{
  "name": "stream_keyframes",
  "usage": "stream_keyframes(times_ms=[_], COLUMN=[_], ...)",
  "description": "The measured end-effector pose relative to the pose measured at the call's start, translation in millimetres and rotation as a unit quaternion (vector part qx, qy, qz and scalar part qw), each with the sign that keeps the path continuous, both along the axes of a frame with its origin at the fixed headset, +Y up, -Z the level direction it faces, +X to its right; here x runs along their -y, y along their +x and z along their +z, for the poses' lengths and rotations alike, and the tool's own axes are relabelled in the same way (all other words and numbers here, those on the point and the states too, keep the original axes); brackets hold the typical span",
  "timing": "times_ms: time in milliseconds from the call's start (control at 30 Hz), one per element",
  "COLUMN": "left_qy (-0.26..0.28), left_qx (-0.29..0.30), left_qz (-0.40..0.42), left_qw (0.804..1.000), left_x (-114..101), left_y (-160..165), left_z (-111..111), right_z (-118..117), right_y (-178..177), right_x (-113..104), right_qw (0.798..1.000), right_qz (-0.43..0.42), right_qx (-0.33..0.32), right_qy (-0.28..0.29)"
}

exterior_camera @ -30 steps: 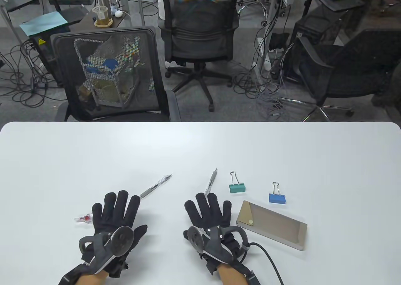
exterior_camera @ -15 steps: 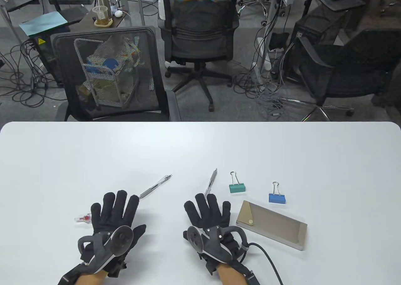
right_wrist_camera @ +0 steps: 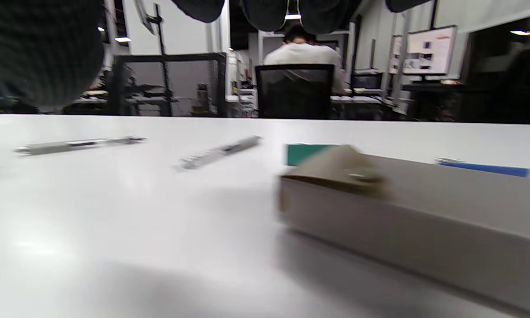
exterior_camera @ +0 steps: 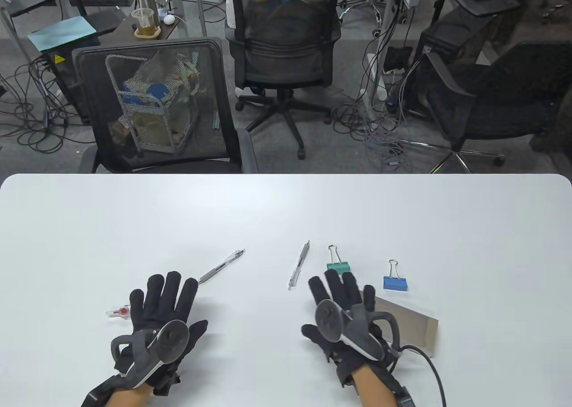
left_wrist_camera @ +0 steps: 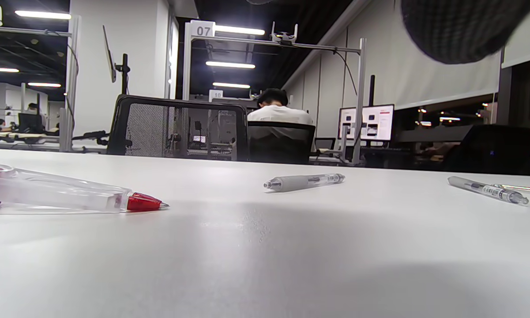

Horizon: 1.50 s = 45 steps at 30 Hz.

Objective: Pack snap-button pull-out pencil case

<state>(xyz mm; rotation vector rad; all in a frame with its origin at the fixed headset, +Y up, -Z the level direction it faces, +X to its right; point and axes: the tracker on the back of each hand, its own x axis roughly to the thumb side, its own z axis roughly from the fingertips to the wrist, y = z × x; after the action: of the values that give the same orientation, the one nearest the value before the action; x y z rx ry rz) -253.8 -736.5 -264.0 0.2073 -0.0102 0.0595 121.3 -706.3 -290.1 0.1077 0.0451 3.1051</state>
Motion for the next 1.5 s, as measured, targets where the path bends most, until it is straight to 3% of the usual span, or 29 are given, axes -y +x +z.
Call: stream_keyframes(times_ms=[133, 267, 733, 900, 1167, 1333, 1500], left_qy=[0.002, -0.002, -0.001, 0.0, -0.009, -0.019, -0.028], left_qx=[0.0, 0.0, -0.001, -0.001, 0.001, 0.005, 0.014], left_qz=[-0.015, -0.014, -0.009, -0.007, -0.007, -0.005, -0.016], left_qw=[1.0, 1.0, 1.0, 1.0, 1.0, 1.0, 0.999], left_x=[0.9, 1.6, -0.4, -0.2, 2.0, 3.4, 5.8], left_y=[1.1, 1.6, 0.5, 0.0, -0.4, 1.1, 5.9], left_z=[-2.3, -3.3, -2.5, -3.1, -3.8, -3.9, -3.7], right_z=[-8.8, -13.0, -17.4, -20.0, -18.8, -13.8, -11.8], right_y=[56.1, 83.3, 87.1, 52.9, -53.4, -112.6, -128.6], right_x=[15.1, 32.9, 47.2, 40.0, 32.5, 42.7, 56.5], right_qw=[0.996, 0.99, 0.991, 0.997, 0.999, 0.994, 0.99], right_qz=[0.017, 0.024, 0.037, 0.024, 0.003, 0.015, 0.024], right_qx=[0.061, 0.092, 0.096, 0.052, -0.038, -0.099, -0.118], right_qy=[-0.064, -0.104, -0.085, -0.05, -0.027, -0.051, -0.067])
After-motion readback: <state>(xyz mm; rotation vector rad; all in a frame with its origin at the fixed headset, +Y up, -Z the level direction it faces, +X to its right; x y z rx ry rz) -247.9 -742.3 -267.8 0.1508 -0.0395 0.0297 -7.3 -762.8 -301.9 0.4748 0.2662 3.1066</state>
